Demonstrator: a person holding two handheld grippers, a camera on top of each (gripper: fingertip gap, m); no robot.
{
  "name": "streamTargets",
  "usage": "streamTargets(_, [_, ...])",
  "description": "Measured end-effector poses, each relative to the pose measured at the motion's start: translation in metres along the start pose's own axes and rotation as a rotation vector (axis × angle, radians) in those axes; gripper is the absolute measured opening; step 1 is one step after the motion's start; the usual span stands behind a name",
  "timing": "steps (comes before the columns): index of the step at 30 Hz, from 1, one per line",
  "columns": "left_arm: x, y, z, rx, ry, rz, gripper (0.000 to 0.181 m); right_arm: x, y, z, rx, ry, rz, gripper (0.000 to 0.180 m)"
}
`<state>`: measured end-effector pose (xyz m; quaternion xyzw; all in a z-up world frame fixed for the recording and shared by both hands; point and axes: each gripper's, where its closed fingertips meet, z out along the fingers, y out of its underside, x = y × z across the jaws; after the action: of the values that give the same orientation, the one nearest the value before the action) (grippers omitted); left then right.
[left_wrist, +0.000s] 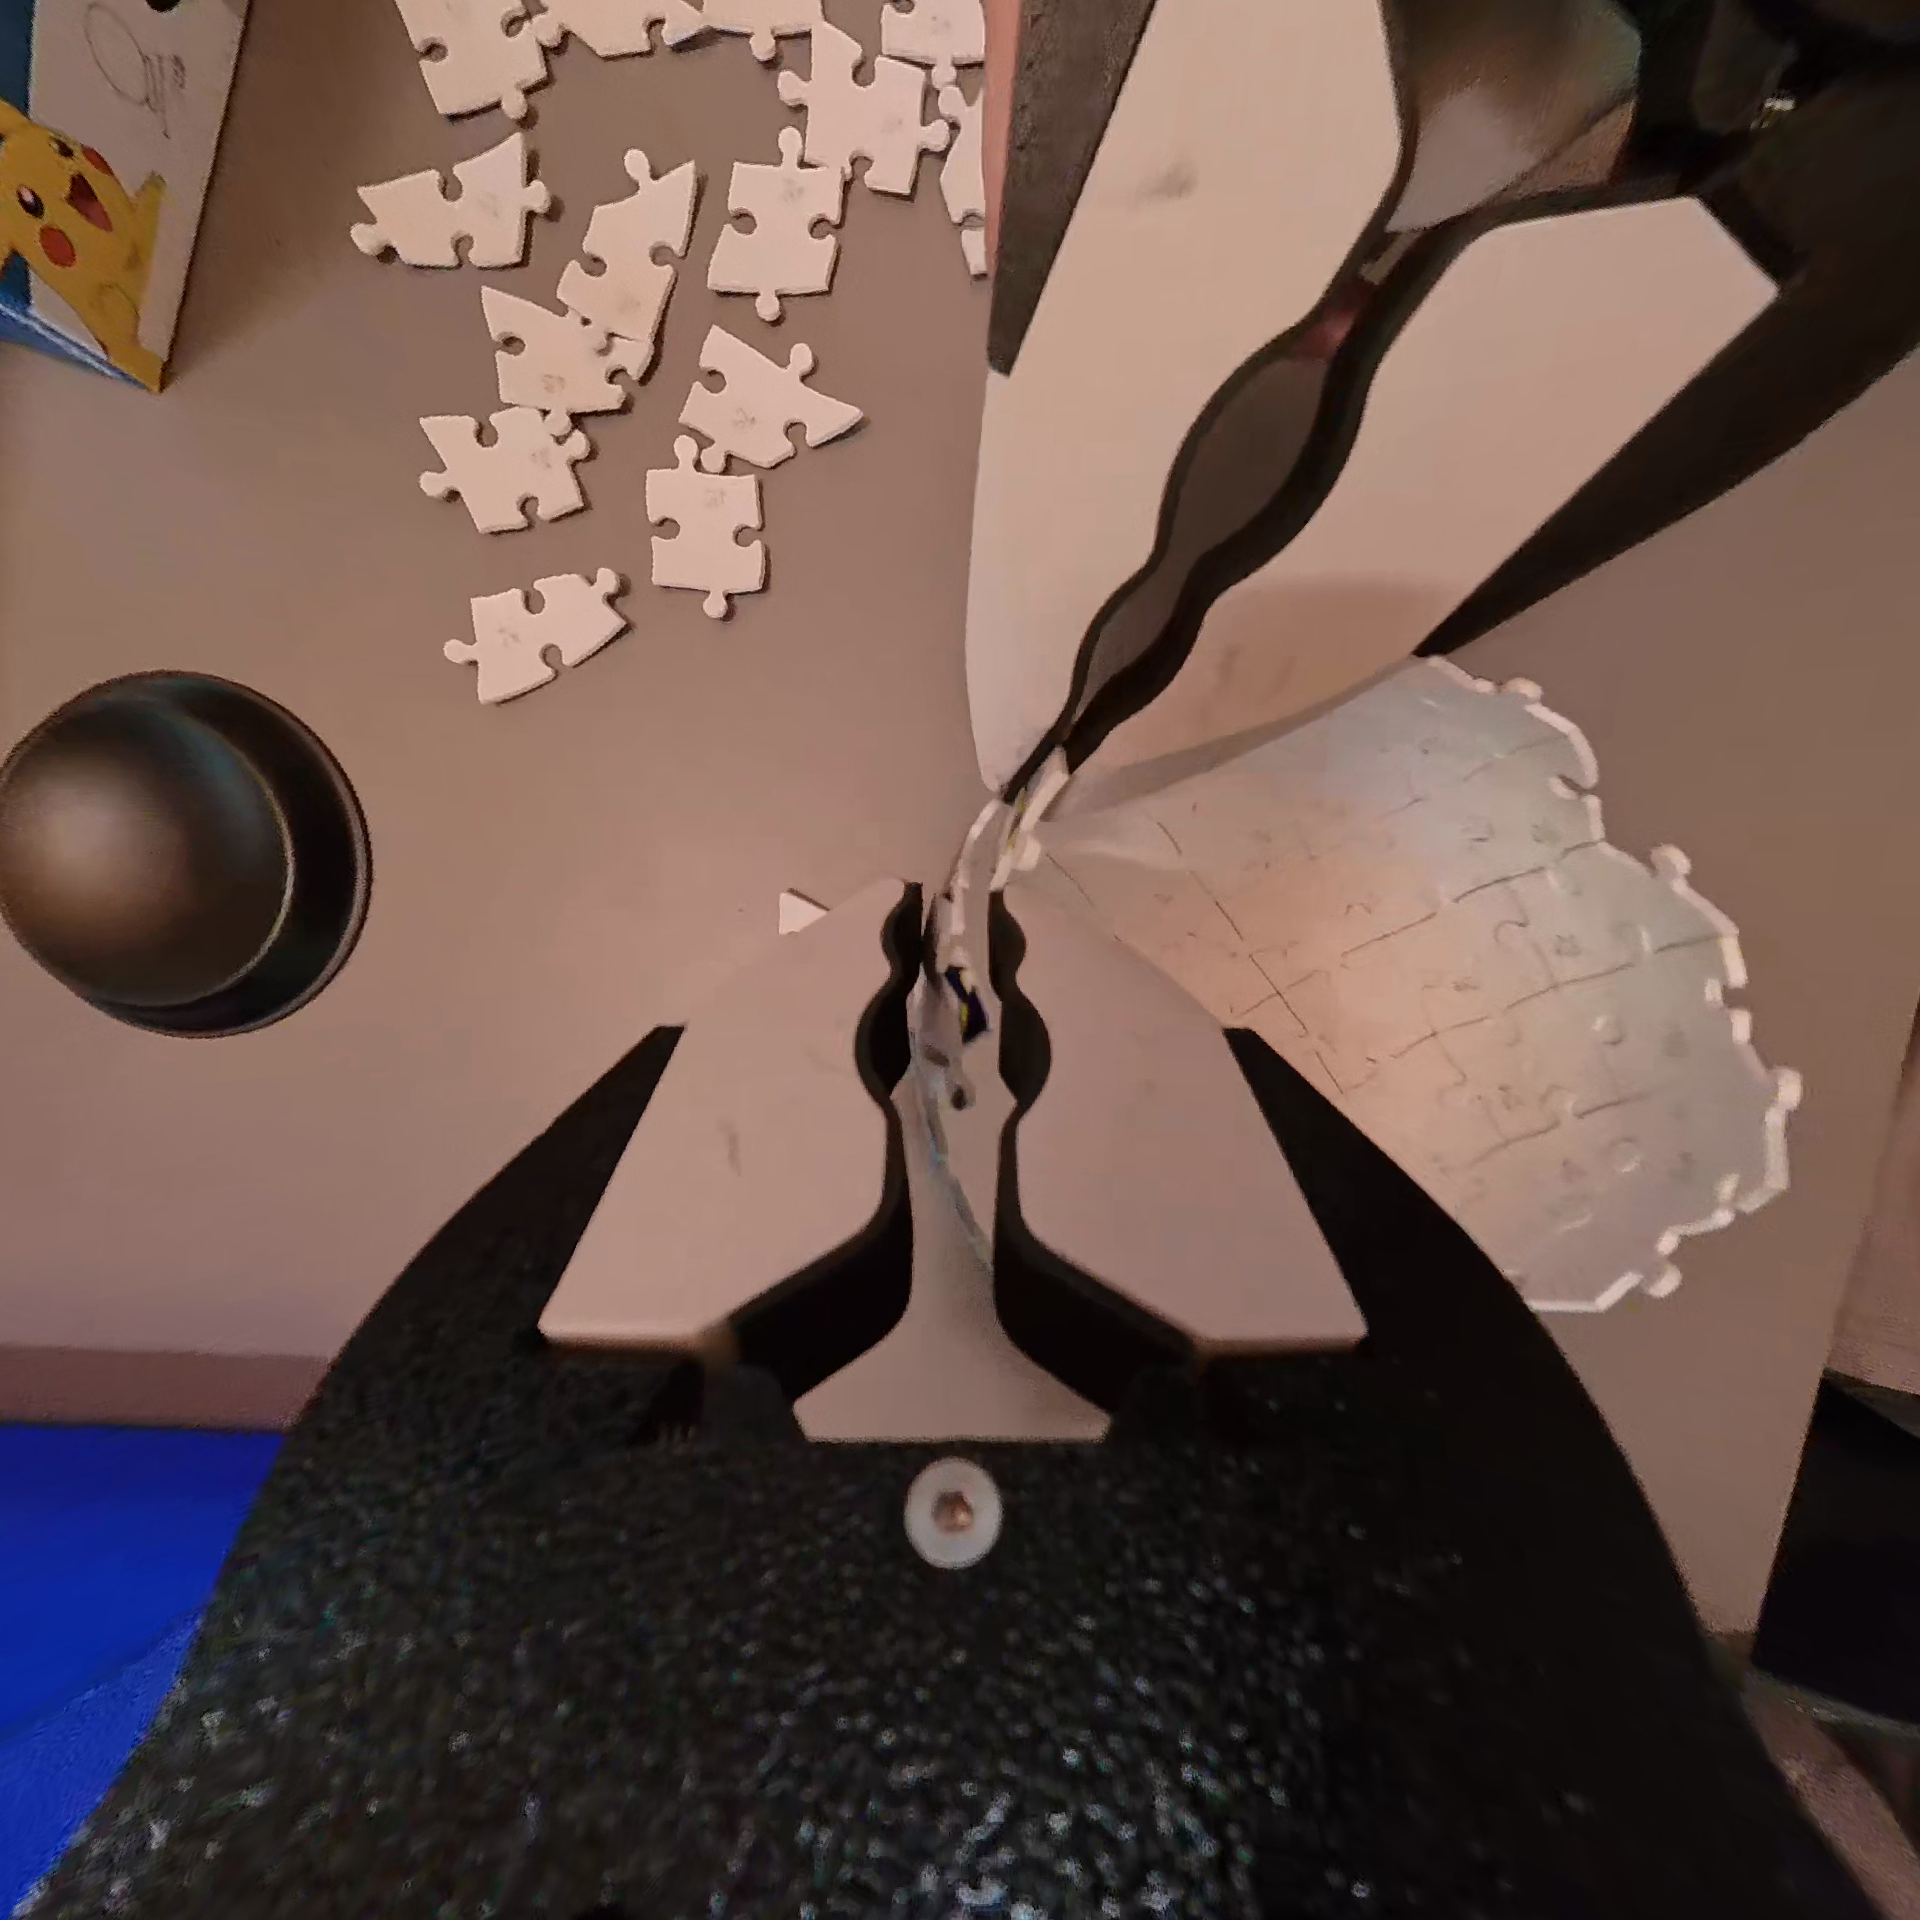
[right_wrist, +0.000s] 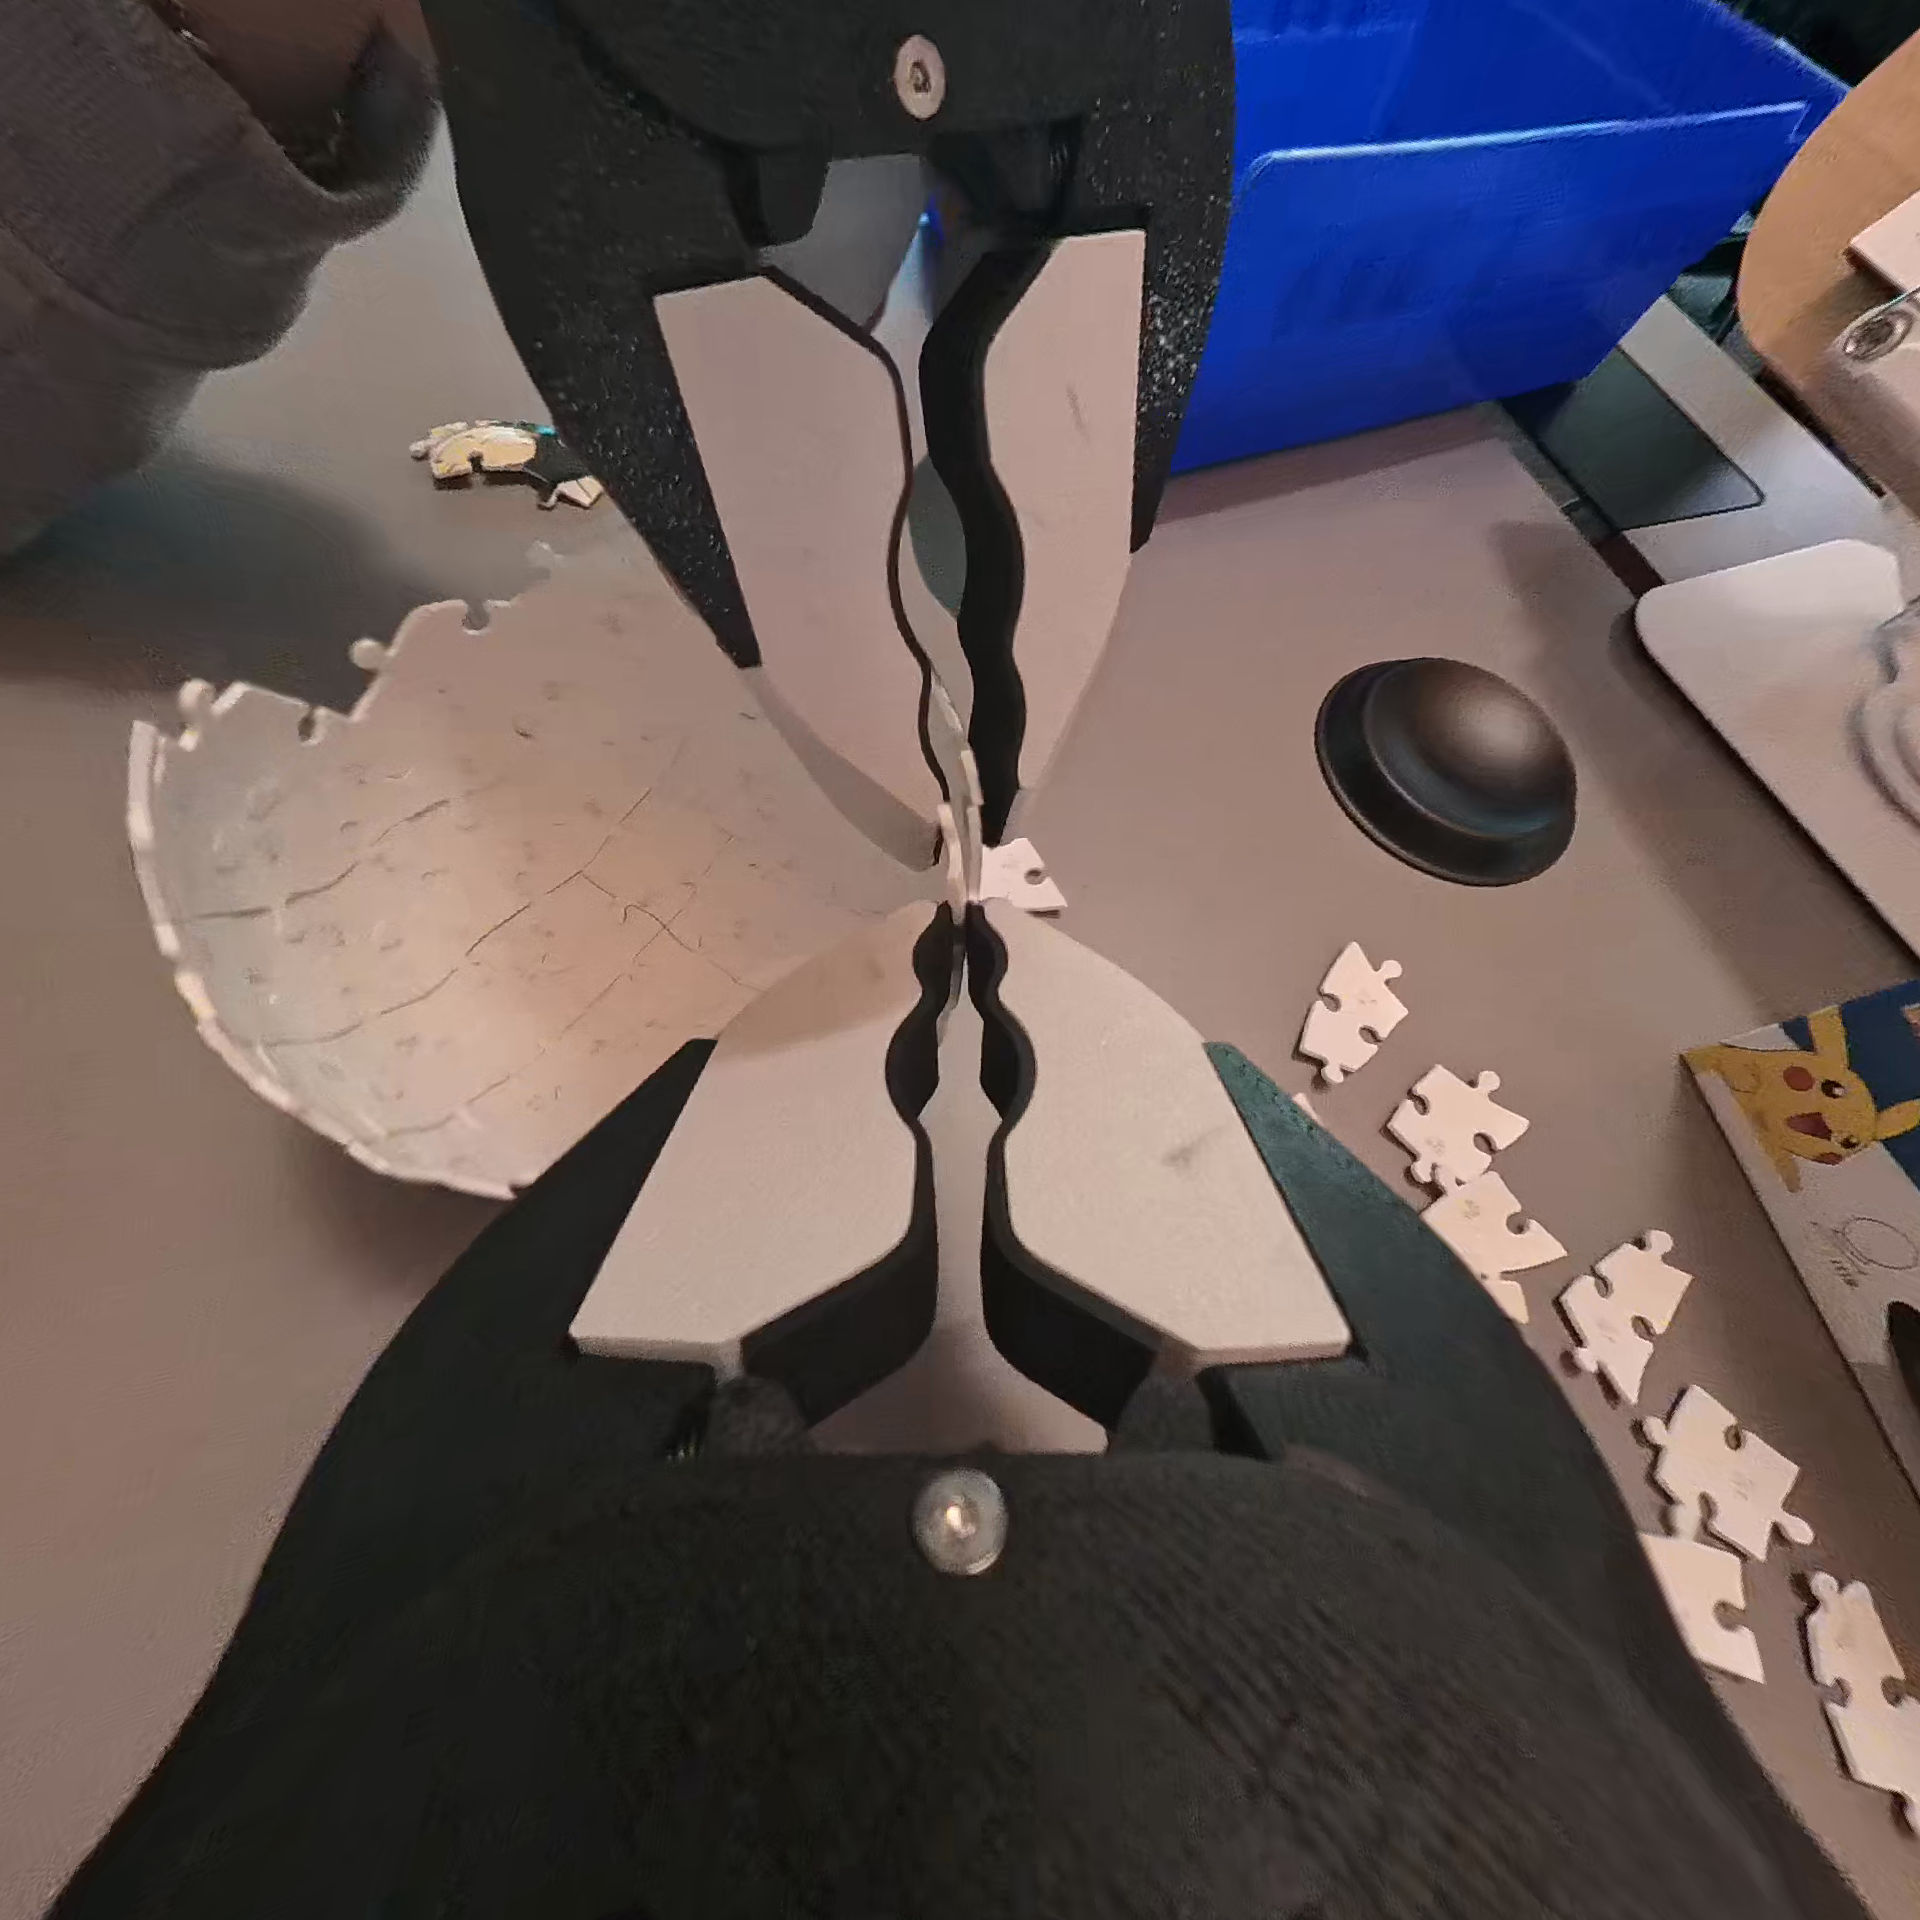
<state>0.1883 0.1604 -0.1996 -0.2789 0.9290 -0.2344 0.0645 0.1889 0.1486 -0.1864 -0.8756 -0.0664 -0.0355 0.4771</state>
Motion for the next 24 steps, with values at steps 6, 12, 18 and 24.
streamTargets(6, [-0.002, 0.003, 0.002, -0.012, 0.003, -0.016, 0.011, 0.004, -0.003, 0.004, 0.043, -0.029, 0.05, 0.002])
streamTargets(12, [-0.005, 0.003, 0.001, 0.004, 0.002, -0.018, 0.011, 0.005, -0.002, 0.01, 0.086, -0.04, 0.082, 0.002])
streamTargets(18, [-0.003, -0.005, -0.004, 0.068, 0.019, 0.014, 0.012, 0.006, -0.003, 0.011, 0.104, -0.008, 0.058, 0.002])
streamTargets(24, [-0.005, -0.002, 0.0, 0.049, 0.012, 0.031, 0.01, 0.007, -0.001, 0.013, 0.11, -0.007, 0.047, 0.002])
